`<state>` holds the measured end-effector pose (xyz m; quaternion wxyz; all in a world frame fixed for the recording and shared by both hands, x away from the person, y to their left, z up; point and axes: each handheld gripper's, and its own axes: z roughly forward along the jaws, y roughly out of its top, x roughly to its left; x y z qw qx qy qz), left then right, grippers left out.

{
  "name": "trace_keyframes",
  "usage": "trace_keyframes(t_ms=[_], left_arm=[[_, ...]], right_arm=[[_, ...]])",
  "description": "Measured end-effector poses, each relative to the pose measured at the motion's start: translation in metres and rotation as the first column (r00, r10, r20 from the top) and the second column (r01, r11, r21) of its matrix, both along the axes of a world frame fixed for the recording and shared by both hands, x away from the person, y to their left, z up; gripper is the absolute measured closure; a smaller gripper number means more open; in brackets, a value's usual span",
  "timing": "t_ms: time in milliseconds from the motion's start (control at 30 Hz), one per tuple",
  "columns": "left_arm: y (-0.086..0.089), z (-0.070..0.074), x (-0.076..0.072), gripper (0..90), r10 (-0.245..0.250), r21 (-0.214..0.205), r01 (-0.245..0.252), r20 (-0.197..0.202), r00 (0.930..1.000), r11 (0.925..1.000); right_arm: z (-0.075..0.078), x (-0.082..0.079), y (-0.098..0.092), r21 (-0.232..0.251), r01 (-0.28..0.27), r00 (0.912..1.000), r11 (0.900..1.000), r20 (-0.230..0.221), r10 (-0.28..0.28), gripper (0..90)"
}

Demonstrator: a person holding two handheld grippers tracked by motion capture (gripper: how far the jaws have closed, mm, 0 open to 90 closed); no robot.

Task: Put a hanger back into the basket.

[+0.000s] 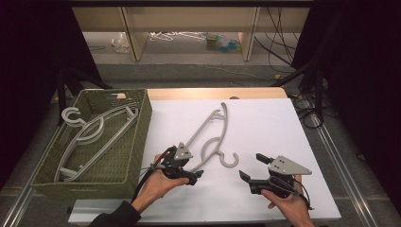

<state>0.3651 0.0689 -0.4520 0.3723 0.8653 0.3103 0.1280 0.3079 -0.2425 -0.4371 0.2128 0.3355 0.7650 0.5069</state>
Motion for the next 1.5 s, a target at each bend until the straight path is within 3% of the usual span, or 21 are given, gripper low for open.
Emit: trace_keyframes(t_ms=[133,233,400,433,500,533,767,867,933,1000,1033,1067,1100,1167,1200,1267,1300,1333,1400,1467,1500], left_arm=[[-0.01,-0.005,0.01,28.1,-0.005,0.054,0.006,-0.034,0.9994,0.9985],[-0.017,-0.007,0.017,32.5,-0.025,0.128,0.033,-0.061,0.9978,0.9912],[-0.022,-0.012,0.025,39.3,-0.025,0.145,0.038,-0.086,0.996,0.9887],[-0.023,-0.013,0.028,43.6,-0.038,0.149,0.056,-0.119,0.9922,0.9872],[-0.026,-0.015,0.032,46.3,-0.044,0.174,0.069,-0.14,0.9892,0.9824],[-0.026,-0.015,0.033,48.8,-0.051,0.183,0.078,-0.145,0.9881,0.9801],[-0.035,-0.018,0.042,59.7,-0.029,0.208,0.07,-0.19,0.9814,0.9756],[-0.037,-0.017,0.045,61.3,-0.044,0.228,0.089,-0.197,0.9794,0.9696],[-0.039,-0.015,0.047,64.2,-0.067,0.269,0.12,-0.2,0.9775,0.9555],[-0.042,-0.015,0.046,70.5,-0.071,0.262,0.125,-0.206,0.9759,0.957],[-0.042,-0.014,0.047,71.3,-0.08,0.277,0.138,-0.209,0.9747,0.9508],[-0.042,-0.014,0.047,71.7,-0.08,0.277,0.138,-0.209,0.9747,0.9508],[-0.042,-0.015,0.048,72.3,-0.074,0.26,0.129,-0.214,0.9742,0.9568],[-0.041,-0.014,0.05,73.3,-0.077,0.268,0.137,-0.223,0.9718,0.9538],[-0.041,-0.015,0.05,73.3,-0.067,0.26,0.124,-0.219,0.9734,0.9576],[-0.039,-0.013,0.053,76.8,-0.079,0.278,0.143,-0.231,0.9698,0.9499],[-0.041,-0.015,0.052,77.4,-0.053,0.246,0.112,-0.234,0.9708,0.9627],[-0.041,-0.015,0.052,77.6,-0.053,0.246,0.112,-0.234,0.9708,0.9627],[-0.042,-0.014,0.052,77.6,-0.049,0.262,0.114,-0.242,0.9691,0.9584],[-0.047,-0.014,0.052,76.8,-0.045,0.294,0.116,-0.238,0.9703,0.9489],[-0.047,-0.014,0.052,76.8,-0.045,0.294,0.116,-0.238,0.9703,0.9489]], right_arm=[[-0.001,0.001,0.001,-0.003,0.005,0.9994,1.0,0.033,-0.005,17.0],[0.0,0.001,0.0,-0.004,0.001,0.9997,1.0,0.024,0.0,17.0],[0.0,0.002,0.0,0.002,-0.001,0.9994,1.0,0.035,0.001,17.0],[-0.001,0.002,0.001,0.003,0.001,0.9995,1.0,0.03,-0.001,17.0],[0.0,0.0,0.001,-0.002,-0.007,0.9999,1.0,0.009,0.007,17.0],[0.0,0.001,0.001,-0.006,-0.006,0.9997,1.0,0.026,0.006,17.0],[0.0,0.002,0.001,-0.013,-0.01,0.9997,0.9999,0.022,0.011,17.0],[0.0,0.002,0.001,-0.01,-0.01,0.9997,0.9999,0.023,0.01,17.0],[0.0,0.002,0.001,-0.012,-0.011,0.9997,0.9999,0.021,0.011,17.0],[0.0,0.002,0.001,-0.012,-0.011,0.9997,0.9999,0.022,0.011,17.0],[0.0,0.001,0.001,-0.01,-0.011,0.9998,0.9999,0.018,0.011,17.0],[0.0,0.001,0.001,-0.01,-0.011,0.9998,0.9999,0.018,0.011,17.0],[0.001,0.001,0.001,-0.021,-0.006,0.9998,0.9998,0.021,0.006,17.0],[0.001,0.001,0.001,-0.022,-0.007,0.9997,0.9997,0.021,0.008,17.0],[0.0,0.002,0.002,0.003,-0.013,0.9996,0.9999,0.025,0.013,17.0],[-0.001,0.002,0.002,-0.01,-0.013,0.9997,0.9999,0.019,0.013,17.0],[-0.001,0.002,0.002,-0.012,-0.014,0.9996,0.9998,0.022,0.015,17.1],[-0.001,0.002,0.002,-0.012,-0.014,0.9996,0.9998,0.022,0.015,17.1],[0.0,0.001,0.002,-0.005,-0.012,0.9999,0.9999,0.004,0.012,17.1],[-0.001,0.002,0.002,-0.012,-0.006,0.9998,0.9999,0.021,0.007,17.1],[-0.001,0.002,0.002,-0.012,-0.006,0.9998,0.9999,0.021,0.007,17.1]])
